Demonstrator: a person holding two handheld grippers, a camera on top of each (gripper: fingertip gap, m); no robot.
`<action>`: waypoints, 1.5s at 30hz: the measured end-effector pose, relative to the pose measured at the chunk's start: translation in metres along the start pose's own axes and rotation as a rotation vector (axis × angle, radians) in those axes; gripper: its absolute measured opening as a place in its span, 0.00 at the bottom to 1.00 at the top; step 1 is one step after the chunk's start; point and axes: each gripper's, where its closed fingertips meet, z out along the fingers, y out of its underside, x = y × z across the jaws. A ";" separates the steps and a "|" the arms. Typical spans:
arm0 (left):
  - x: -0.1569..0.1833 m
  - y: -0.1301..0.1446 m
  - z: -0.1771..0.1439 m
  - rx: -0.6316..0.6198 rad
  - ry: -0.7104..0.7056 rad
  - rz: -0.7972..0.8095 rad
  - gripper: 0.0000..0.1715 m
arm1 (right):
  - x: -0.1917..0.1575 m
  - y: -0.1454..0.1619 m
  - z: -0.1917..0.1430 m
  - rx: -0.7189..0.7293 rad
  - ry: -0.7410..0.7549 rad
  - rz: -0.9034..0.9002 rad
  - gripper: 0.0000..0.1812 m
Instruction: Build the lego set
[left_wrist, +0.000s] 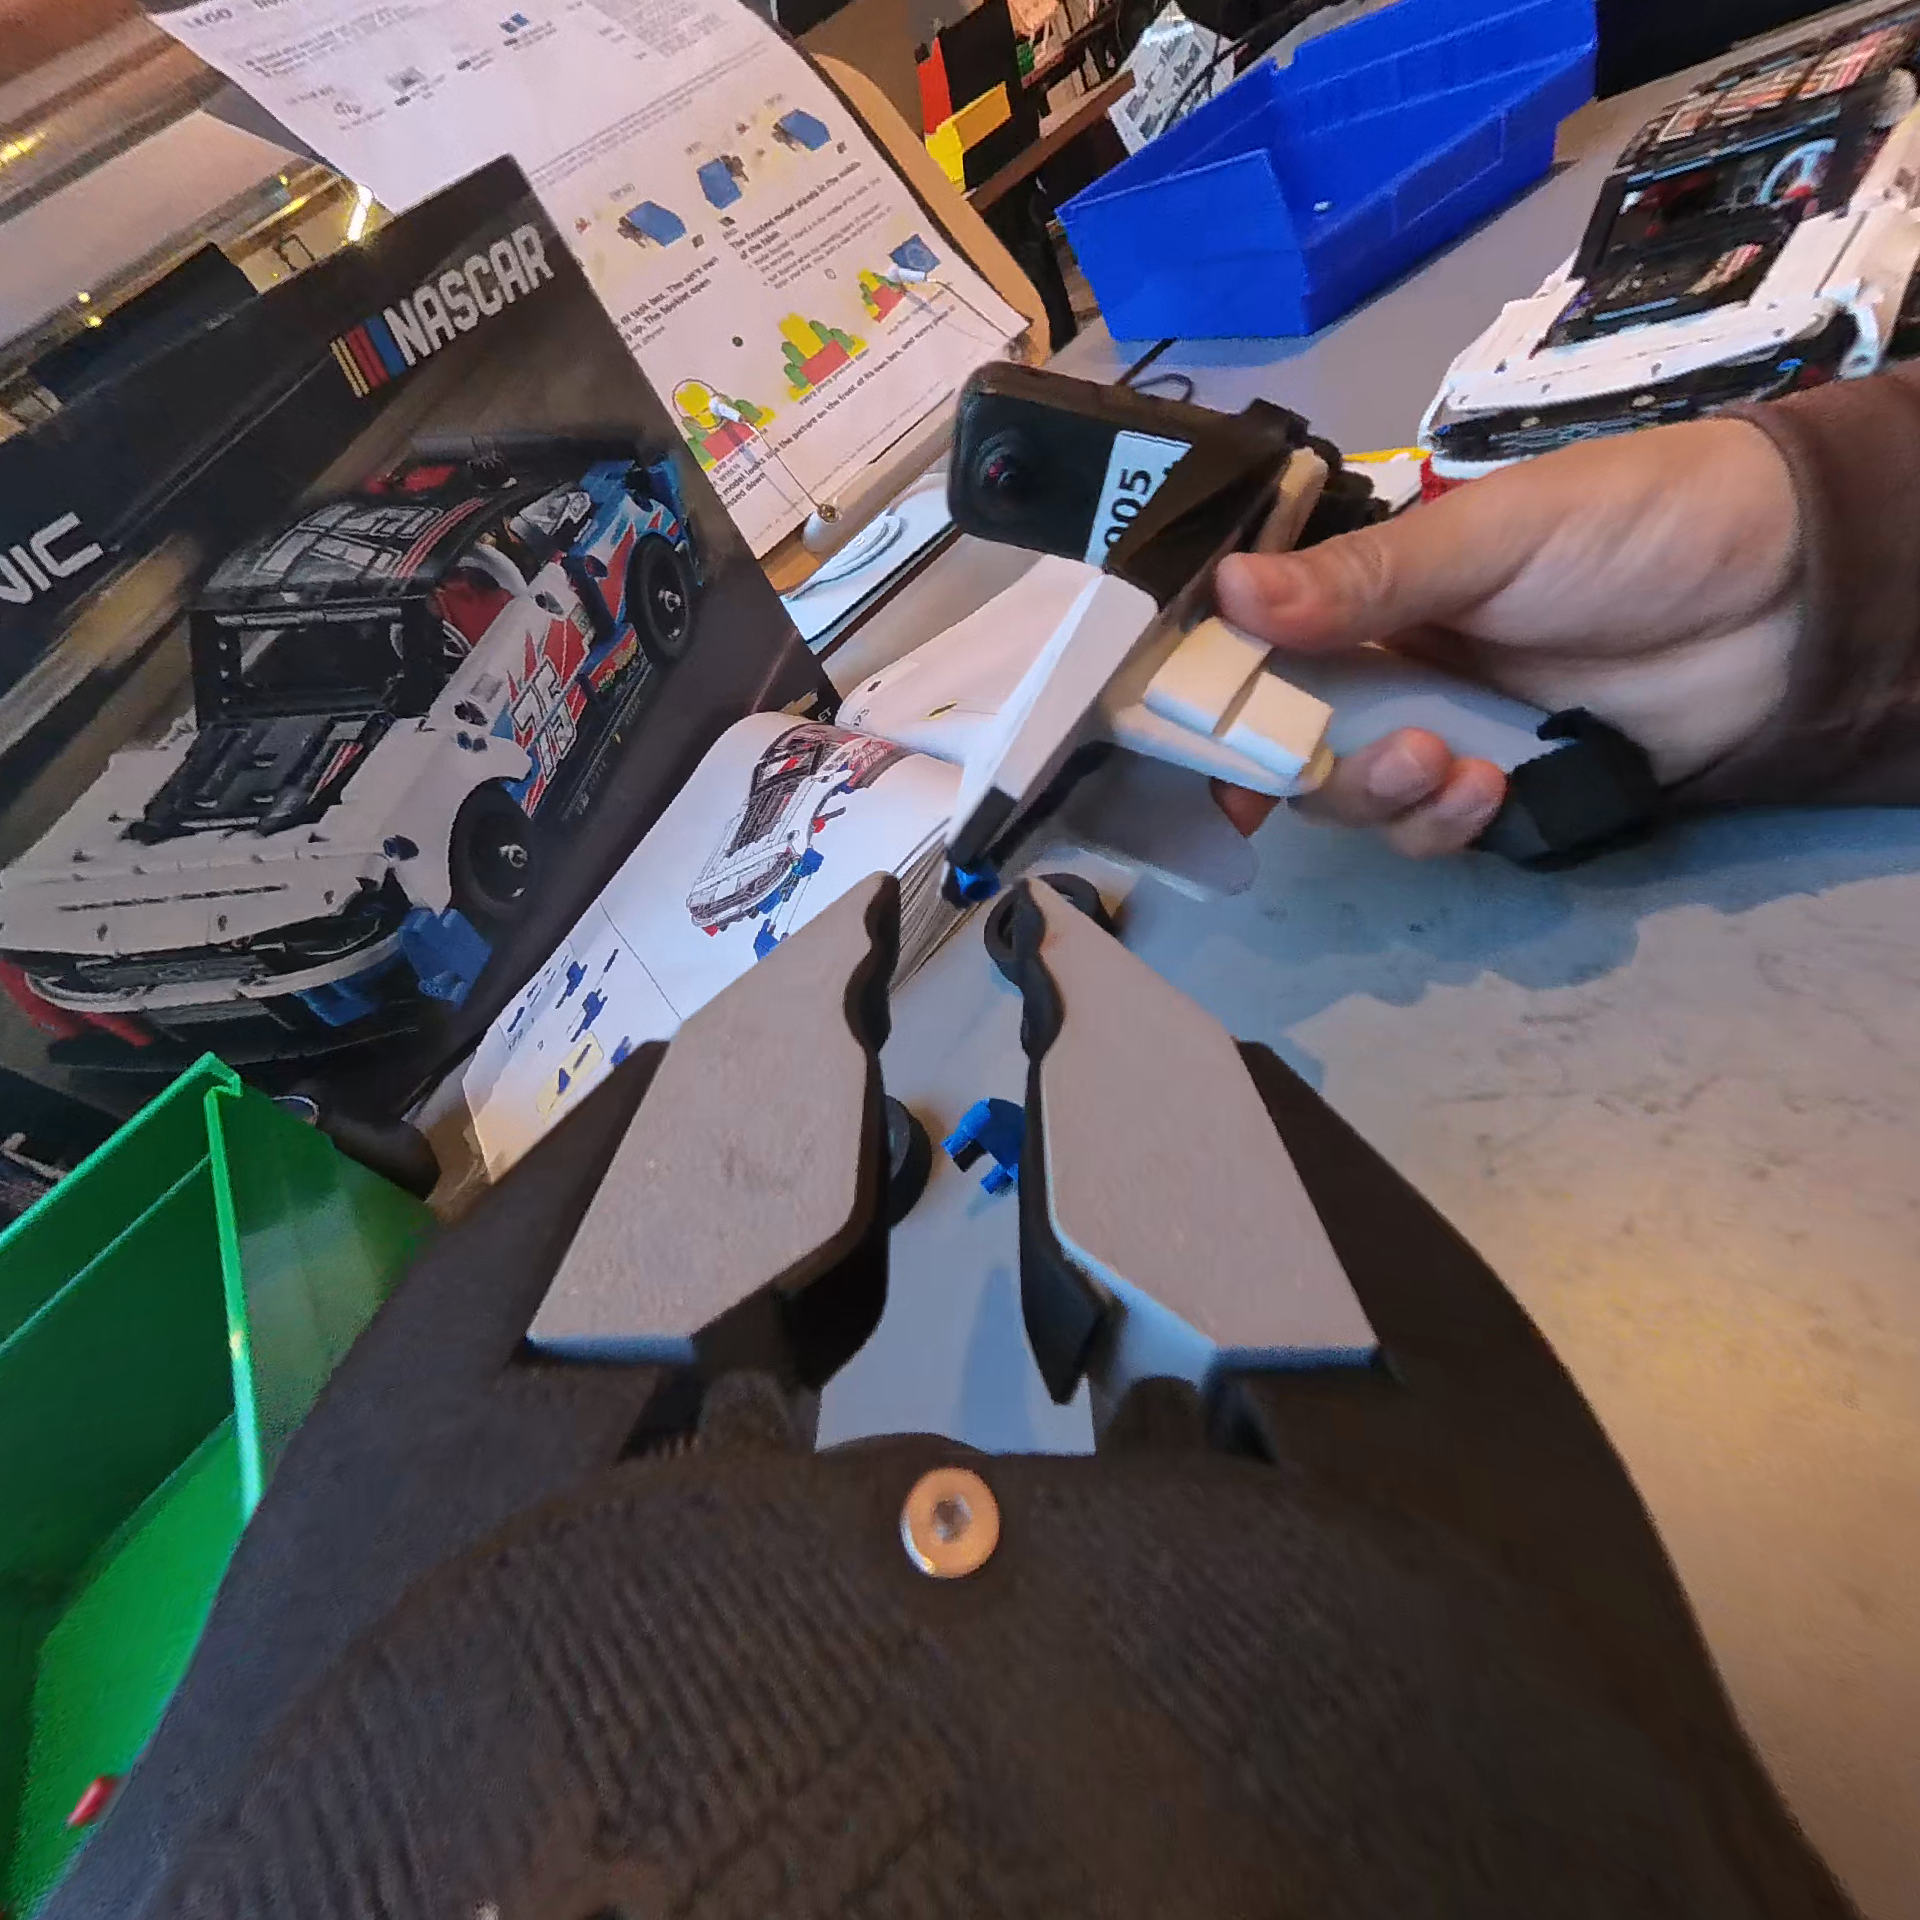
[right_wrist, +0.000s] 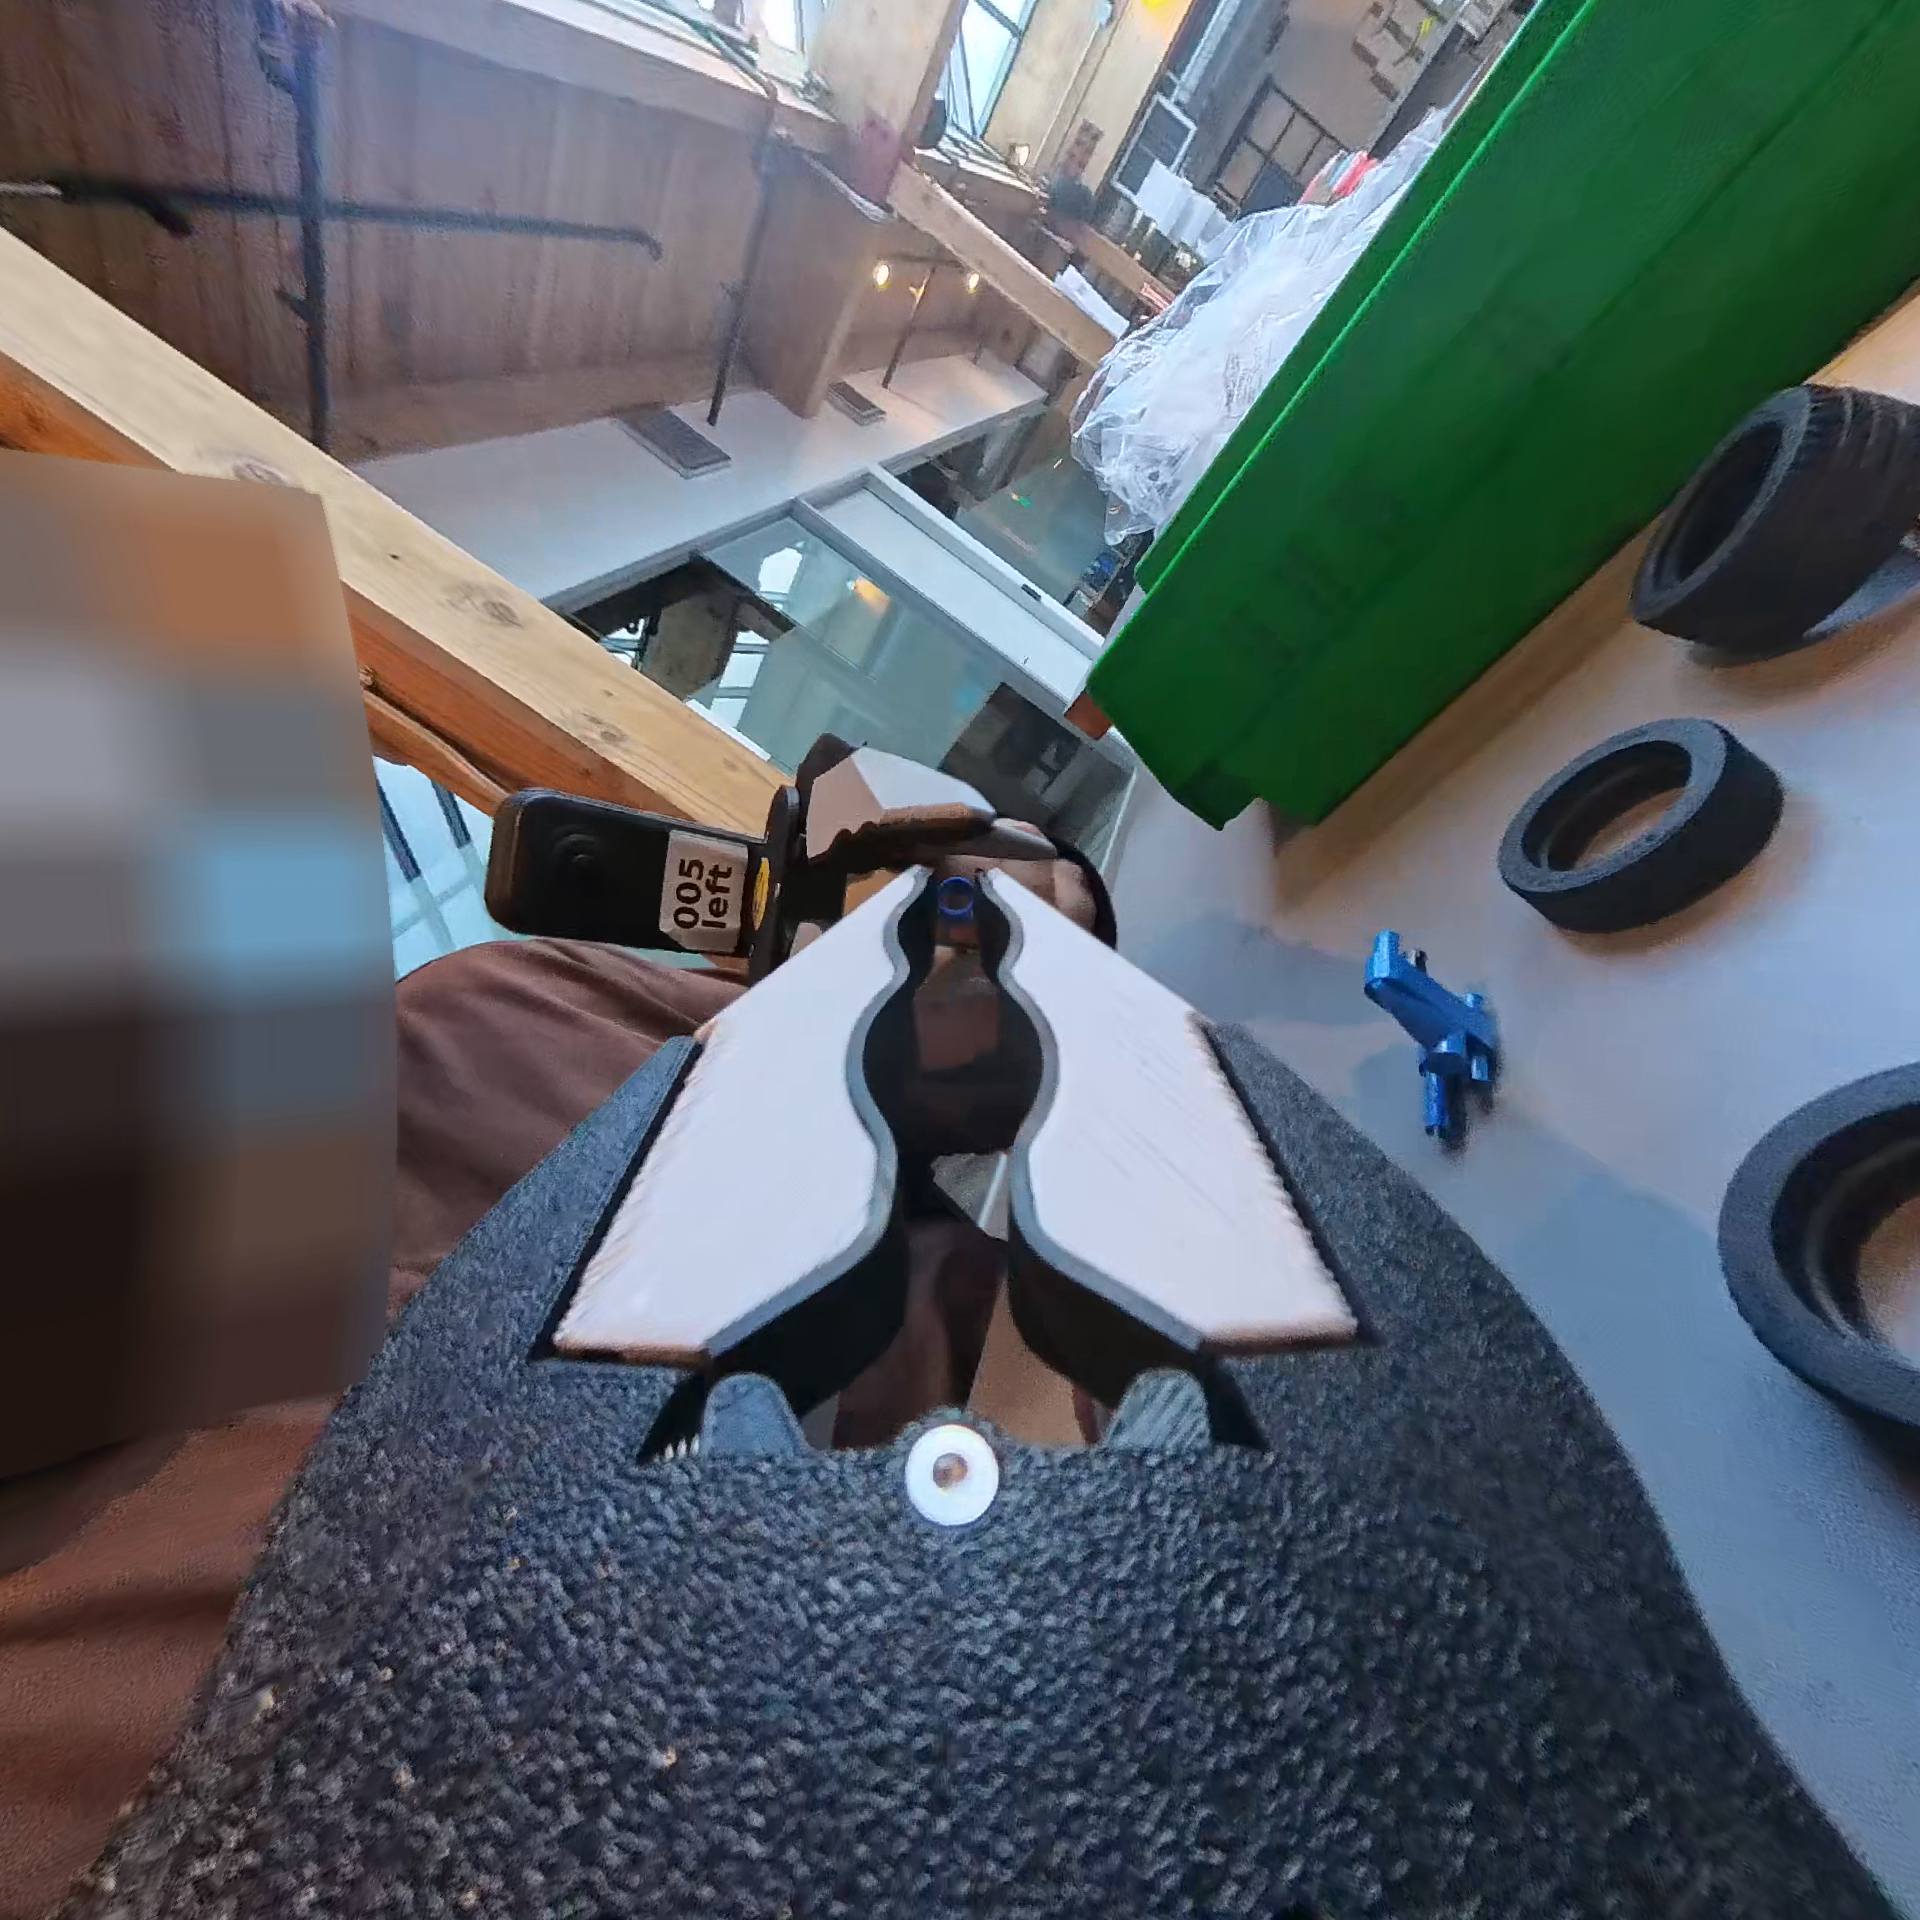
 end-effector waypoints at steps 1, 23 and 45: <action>-0.001 0.001 0.001 0.001 -0.002 -0.013 0.10 | 0.001 0.000 0.000 0.006 0.002 0.004 0.04; 0.001 -0.001 0.003 0.043 0.024 0.243 0.03 | 0.003 -0.008 -0.009 0.044 0.055 -0.036 0.02; 0.042 -0.011 -0.028 0.236 0.078 0.911 0.03 | -0.017 0.045 -0.007 -0.458 0.351 -0.894 0.04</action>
